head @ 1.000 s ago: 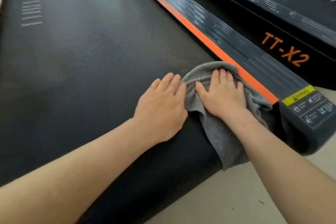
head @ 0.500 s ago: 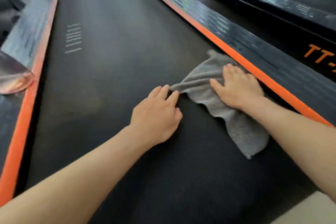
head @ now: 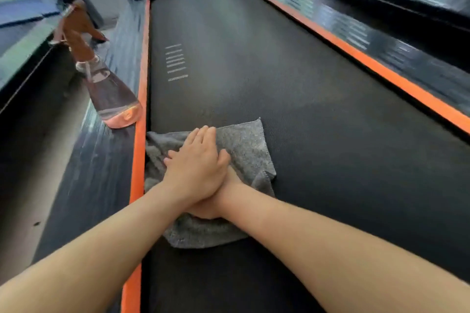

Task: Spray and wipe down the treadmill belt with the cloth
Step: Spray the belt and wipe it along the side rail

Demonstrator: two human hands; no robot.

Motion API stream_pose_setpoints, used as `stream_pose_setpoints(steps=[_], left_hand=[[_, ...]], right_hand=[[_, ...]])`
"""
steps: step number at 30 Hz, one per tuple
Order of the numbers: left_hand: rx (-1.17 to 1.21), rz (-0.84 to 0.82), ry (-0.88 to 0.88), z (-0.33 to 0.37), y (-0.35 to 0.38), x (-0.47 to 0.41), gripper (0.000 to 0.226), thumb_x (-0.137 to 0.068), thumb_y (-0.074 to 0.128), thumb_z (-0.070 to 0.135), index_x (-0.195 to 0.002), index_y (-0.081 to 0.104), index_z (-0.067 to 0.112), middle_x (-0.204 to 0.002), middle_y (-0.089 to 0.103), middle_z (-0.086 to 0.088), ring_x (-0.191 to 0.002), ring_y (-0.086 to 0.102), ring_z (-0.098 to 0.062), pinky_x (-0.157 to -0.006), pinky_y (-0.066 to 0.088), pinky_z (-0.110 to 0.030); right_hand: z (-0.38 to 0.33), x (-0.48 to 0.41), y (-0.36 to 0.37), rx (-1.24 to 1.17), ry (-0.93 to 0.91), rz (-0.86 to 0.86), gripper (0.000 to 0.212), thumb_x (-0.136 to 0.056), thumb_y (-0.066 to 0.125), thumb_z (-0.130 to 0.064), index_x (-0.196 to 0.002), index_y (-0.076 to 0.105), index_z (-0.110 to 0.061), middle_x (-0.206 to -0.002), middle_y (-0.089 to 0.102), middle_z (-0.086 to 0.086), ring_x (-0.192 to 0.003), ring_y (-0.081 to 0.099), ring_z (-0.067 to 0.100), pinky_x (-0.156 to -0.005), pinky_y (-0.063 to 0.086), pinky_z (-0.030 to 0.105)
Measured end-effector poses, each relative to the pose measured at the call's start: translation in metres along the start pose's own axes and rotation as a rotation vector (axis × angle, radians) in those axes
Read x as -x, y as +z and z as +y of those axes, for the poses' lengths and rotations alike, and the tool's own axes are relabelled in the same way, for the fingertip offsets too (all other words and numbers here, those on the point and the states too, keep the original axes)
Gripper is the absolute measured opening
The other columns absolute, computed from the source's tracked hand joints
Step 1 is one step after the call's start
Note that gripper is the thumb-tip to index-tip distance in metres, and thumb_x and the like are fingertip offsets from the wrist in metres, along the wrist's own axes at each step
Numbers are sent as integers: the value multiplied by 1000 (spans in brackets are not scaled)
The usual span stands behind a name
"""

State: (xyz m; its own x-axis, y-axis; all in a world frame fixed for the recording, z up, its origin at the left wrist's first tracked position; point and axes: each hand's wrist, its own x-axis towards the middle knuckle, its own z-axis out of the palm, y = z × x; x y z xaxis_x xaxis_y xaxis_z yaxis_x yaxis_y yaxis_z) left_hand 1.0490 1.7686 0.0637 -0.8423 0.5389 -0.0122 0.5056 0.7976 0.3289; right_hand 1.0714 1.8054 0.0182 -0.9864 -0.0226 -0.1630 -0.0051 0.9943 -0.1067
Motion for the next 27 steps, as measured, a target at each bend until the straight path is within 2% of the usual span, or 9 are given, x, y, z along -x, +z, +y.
stream_pose_setpoints(steps=[2, 6, 8, 10, 13, 17, 21, 24, 27], left_hand=[[136, -10, -131, 24, 16, 1, 58, -105, 32, 34, -157, 18, 10, -164, 17, -9, -151, 11, -22, -119, 1, -32], [-93, -161, 403, 9, 17, 4, 58, -105, 24, 38, -157, 18, 14, -164, 17, -3, -151, 12, -19, -120, 11, -31], [-249, -108, 513, -5, 8, 5, 67, -95, 9, 44, -151, 33, 16, -158, 31, -3, -146, 26, -23, -115, 24, -38], [-319, -23, 530, 3, 1, 6, 54, -92, 23, 37, -128, 56, 14, -135, 56, -5, -129, 45, -25, -110, 30, -39], [-304, 149, 512, -17, -18, -6, 31, -84, 40, 20, -95, 67, 11, -98, 69, -10, -99, 62, -32, -94, 44, -41], [-195, 119, 319, -60, -23, -10, 23, -94, 48, 19, -113, 60, 15, -117, 63, -6, -113, 57, -28, -88, 46, -42], [-29, 121, 240, -67, -7, -2, 59, -88, 20, 35, -116, 64, 9, -123, 62, -11, -122, 53, -32, -103, 39, -46], [-20, 46, 272, -41, 7, 26, 89, -75, 1, 48, -134, 56, 10, -142, 52, -11, -140, 35, -29, -117, 18, -45], [-64, -97, 322, -16, 11, 57, 103, -67, -12, 54, -151, 35, 18, -161, 26, -6, -151, 10, -21, -121, -1, -39]], right_hand=[[44, 24, -11, 97, 17, 113, 74, -96, 18, -53, -159, 4, -16, -167, 1, 3, -153, -2, 23, -124, -1, 42], [153, 91, -30, -31, 491, 105, 90, -85, 4, -76, -160, 6, -26, -167, 1, -10, -152, -1, 7, -123, 2, 37], [160, 98, -30, -33, 683, 98, 82, -93, 13, -70, -160, 5, -23, -167, -1, -7, -153, -2, 9, -123, 3, 41], [136, 74, -31, -62, 752, 115, 77, -99, 17, -62, -160, 6, -17, -168, -1, -2, -153, -1, 14, -123, 3, 46], [62, 21, -30, -24, 528, 176, 70, -101, 28, -51, -158, 10, -15, -166, 13, 5, -152, 9, 19, -122, 7, 47], [-31, -23, -14, 200, 139, 103, 64, -102, 29, -44, -158, 8, -21, -165, 13, 7, -150, 6, 26, -122, -1, 44], [-26, -14, -4, 358, 59, 101, 64, -103, 22, -45, -159, -3, -26, -167, -4, 3, -153, -6, 26, -122, -8, 50], [-24, 37, -11, 174, 4, 25, 57, -109, 20, -36, -159, -5, -27, -167, -10, 2, -152, -8, 20, -122, -6, 41], [-13, 81, -3, 115, -119, 139, 62, -101, 27, -37, -158, 15, -17, -166, 15, 9, -151, 11, 24, -117, 8, 48]])
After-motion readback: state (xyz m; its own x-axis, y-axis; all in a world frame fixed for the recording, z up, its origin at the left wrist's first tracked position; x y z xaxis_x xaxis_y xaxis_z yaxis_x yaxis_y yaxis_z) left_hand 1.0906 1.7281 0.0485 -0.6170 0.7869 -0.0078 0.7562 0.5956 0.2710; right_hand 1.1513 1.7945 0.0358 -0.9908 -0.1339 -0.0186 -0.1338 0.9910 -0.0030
